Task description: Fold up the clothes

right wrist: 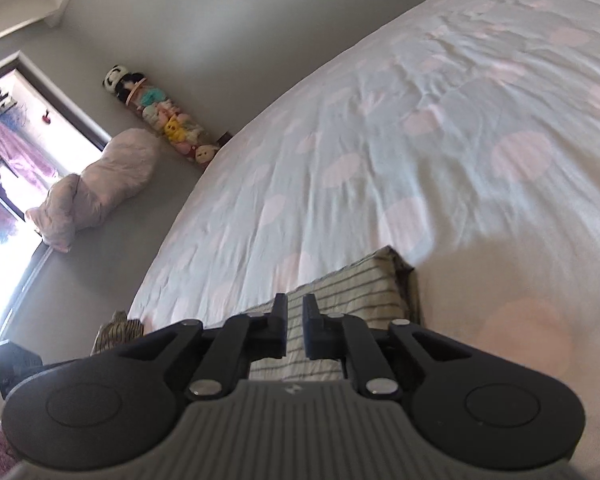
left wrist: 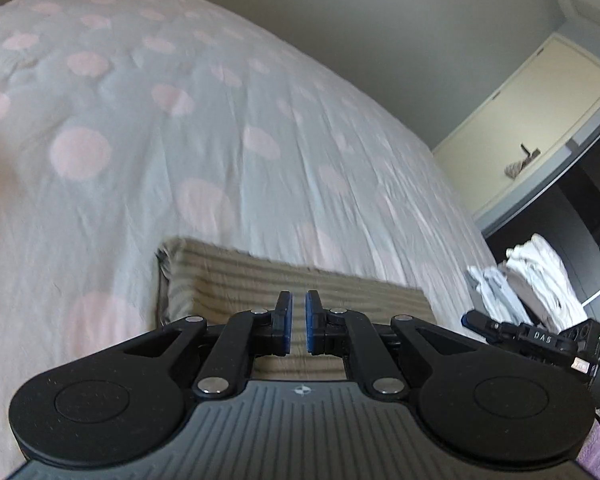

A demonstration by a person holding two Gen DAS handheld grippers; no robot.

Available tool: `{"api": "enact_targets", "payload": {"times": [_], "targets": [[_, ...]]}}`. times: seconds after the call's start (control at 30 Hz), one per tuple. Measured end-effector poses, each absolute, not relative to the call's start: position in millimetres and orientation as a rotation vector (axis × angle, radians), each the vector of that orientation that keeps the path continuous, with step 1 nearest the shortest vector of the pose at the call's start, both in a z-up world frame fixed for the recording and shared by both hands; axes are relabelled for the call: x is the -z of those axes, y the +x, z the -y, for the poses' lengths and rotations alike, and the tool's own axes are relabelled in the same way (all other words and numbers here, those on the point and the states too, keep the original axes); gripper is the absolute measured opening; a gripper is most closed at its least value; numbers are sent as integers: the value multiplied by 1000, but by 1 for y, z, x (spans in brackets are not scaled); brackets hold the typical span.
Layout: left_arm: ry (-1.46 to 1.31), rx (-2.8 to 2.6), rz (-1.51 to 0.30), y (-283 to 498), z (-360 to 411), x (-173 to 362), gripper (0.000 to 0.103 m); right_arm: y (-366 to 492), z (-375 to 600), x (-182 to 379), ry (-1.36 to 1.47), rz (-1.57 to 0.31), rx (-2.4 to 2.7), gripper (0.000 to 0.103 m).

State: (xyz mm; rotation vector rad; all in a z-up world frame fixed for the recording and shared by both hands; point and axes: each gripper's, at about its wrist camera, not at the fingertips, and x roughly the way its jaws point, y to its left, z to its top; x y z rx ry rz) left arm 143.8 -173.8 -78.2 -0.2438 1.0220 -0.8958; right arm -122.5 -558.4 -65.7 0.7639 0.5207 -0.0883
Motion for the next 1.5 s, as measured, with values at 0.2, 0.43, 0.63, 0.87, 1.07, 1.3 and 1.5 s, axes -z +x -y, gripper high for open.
{"api": "enact_targets", "payload": {"times": [0.2, 0.43, 0.63, 0.87, 1.07, 1.3, 1.5], "targets": [[-119, 836, -1171, 128, 198, 102, 4, -100, 522, 76, 592, -778, 61, 11], [-46, 679, -1258, 129, 192, 119, 1, -82, 517, 100, 465, -988, 219, 3], [-15, 559, -1253, 126, 183, 119, 0, -101, 522, 91, 486, -942, 315, 9], [-235, 679, -1153, 117, 154, 93, 2, -127, 518, 78, 587, -856, 136, 41], [-210, 778, -1242, 116, 168, 95, 17, -118, 503, 82, 553, -953, 10, 44], [-97, 788, -1289, 106, 178, 100, 20, -94, 489, 106, 494, -1149, -16, 45], [-113, 817, -1271, 102, 175, 97, 29, -90, 487, 113, 493, -1165, -28, 3]]}}
